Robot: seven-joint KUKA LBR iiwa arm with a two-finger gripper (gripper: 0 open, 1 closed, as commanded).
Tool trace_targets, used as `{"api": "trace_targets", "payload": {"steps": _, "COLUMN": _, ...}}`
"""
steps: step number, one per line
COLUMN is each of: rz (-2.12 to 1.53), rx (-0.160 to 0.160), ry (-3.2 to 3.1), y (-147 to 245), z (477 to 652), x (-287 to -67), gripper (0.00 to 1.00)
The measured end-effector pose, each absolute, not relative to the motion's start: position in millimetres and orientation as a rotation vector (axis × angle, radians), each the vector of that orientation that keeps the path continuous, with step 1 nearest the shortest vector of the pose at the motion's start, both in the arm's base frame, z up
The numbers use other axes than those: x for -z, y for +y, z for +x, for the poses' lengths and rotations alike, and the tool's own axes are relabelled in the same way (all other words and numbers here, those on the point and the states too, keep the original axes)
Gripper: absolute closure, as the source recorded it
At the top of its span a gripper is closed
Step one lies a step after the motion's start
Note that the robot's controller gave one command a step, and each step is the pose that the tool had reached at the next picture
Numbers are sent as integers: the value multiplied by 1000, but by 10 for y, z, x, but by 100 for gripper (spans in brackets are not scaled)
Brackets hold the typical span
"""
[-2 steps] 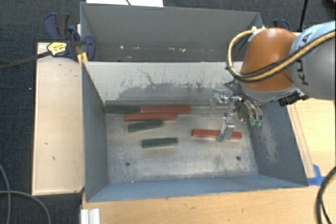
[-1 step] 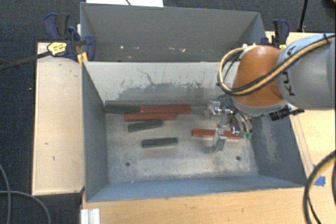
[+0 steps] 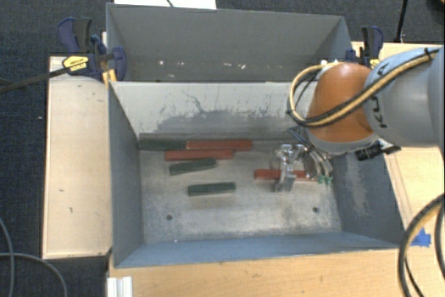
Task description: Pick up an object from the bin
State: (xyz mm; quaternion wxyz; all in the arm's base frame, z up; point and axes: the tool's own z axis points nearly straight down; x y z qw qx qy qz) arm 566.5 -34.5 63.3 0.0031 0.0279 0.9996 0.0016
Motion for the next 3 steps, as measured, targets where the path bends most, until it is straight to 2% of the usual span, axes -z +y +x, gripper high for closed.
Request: {"api": "trace_targets", "payload": {"steps": 3, "rz": 90, "rx": -2, "ry": 3136, "y": -359, "z": 5664, "x": -796, "gripper": 100}}
